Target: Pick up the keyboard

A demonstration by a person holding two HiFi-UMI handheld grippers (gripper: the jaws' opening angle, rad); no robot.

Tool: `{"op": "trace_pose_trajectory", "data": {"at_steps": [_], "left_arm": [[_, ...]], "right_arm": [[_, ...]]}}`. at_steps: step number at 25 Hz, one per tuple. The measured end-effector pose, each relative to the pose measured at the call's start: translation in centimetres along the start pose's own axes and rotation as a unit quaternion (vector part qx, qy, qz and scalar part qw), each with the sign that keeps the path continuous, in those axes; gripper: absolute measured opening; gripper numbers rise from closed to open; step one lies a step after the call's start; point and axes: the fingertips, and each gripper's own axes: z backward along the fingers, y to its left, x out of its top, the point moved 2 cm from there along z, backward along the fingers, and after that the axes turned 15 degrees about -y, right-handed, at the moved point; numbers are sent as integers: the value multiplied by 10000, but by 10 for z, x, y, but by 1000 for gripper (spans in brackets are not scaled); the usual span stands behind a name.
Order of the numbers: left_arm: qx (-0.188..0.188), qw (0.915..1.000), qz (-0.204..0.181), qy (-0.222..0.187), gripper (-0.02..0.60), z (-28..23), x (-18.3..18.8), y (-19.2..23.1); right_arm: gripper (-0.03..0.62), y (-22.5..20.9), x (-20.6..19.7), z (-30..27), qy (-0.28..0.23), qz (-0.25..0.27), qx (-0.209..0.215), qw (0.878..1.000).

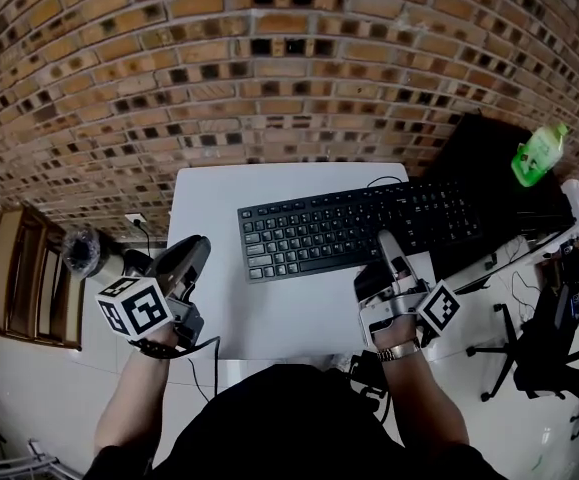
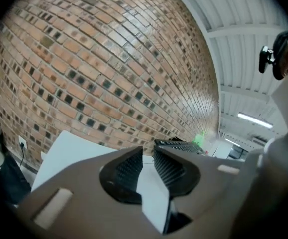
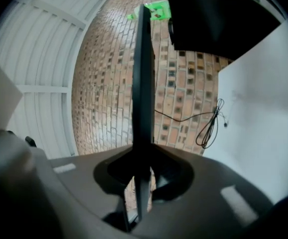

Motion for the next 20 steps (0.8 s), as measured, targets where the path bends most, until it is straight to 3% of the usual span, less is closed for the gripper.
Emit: {"op": "trace_pose_trajectory", "data": {"at_steps": [7, 12, 20], "left_arm": [[289, 9913, -990, -823, 6, 15, 37, -7], [282, 9808, -1580, -1113, 6, 18, 55, -18], [211, 9707, -1963, -1367, 6, 22, 67, -31]], "right_arm": [[64, 34, 7, -2, -115, 140, 198, 9996], [66, 50, 7, -4, -160, 266, 321, 9990], [67, 64, 8, -3, -205, 323, 459, 9982]]}}
